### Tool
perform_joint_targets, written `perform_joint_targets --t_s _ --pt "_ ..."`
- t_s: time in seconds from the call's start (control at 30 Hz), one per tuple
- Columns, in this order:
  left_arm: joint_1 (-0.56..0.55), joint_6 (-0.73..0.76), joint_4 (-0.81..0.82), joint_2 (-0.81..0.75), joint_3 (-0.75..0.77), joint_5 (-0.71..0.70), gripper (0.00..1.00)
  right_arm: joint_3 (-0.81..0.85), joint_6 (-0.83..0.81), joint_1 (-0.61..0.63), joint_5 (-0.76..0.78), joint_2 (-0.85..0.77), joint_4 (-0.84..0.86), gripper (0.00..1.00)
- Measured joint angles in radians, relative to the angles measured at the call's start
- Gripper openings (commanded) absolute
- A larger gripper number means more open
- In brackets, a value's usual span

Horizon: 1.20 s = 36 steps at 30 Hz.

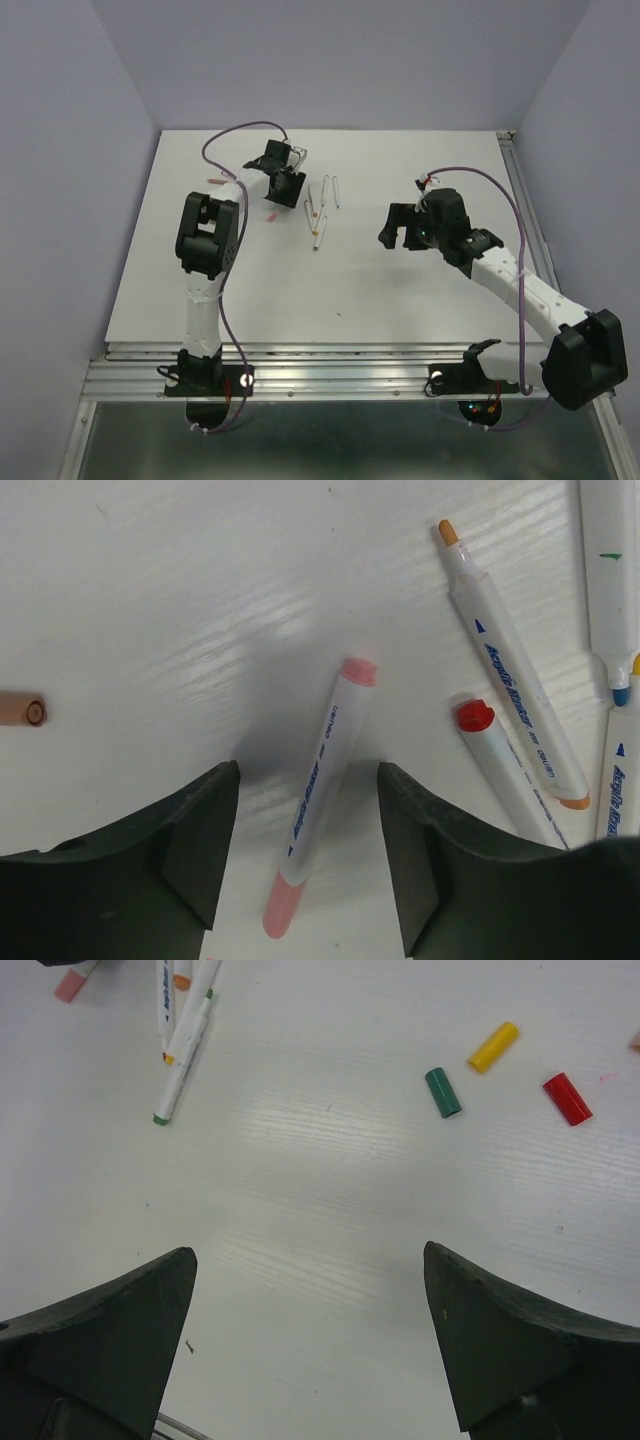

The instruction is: Open the pen caps

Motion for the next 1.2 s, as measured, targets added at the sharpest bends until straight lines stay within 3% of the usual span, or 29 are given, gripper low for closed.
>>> perform_joint_targets --t_s 0.07,0.1,0.17,0.2,0.23,0.27,0.53,0.63,0.77,0.9,1.03,1.2 --pt "-0.006 -0.007 -0.002 0.005 0.002 -0.015 0.54 0.000 0.000 0.000 0.005 0.000 -0.003 1.00" --pt "-0.007 -0.012 -0.005 0.005 0.005 -0.024 0.44 0.000 0.001 0.000 0.007 0.000 -0.004 1.00" --pt "-0.019 -0.018 -0.008 0.007 0.007 -0.034 0.34 0.000 0.002 0.000 0.014 0.000 -0.005 1.00" --pt "-0.025 -0.024 -0.008 0.008 0.007 -0.041 0.25 0.000 0.003 0.000 0.019 0.000 -0.006 1.00" --pt "-0.032 -0.030 -0.009 0.008 0.008 -0.048 0.07 0.000 0.004 0.000 0.021 0.000 -0.008 1.00" --pt "-0.034 -0.036 -0.009 0.009 0.008 -0.052 0.00 0.000 0.005 0.000 0.026 0.000 -0.011 1.00" --pt "-0.032 -0.167 0.006 0.003 0.002 -0.134 0.00 0.000 0.011 0.000 0.019 -0.013 -0.018 1.00" --pt "-0.027 -0.272 0.031 -0.046 -0.078 -0.181 0.00 0.000 0.011 0.000 -0.015 -0.042 -0.011 1.00" --pt "-0.024 -0.415 0.034 -0.208 -0.235 -0.236 0.00 0.000 0.007 0.000 -0.104 -0.076 0.033 1.00" --pt "-0.055 -0.587 0.075 -0.500 -0.425 -0.306 0.00 -0.010 0.000 0.019 -0.197 -0.076 0.080 1.00" --pt "-0.185 -0.774 0.140 -0.780 -0.540 -0.367 0.00 -0.013 -0.004 0.092 -0.258 -0.063 0.118 1.00" --pt "-0.370 -0.992 0.178 -0.916 -0.624 -0.471 0.00 -0.013 0.009 0.184 -0.334 -0.014 0.198 1.00"
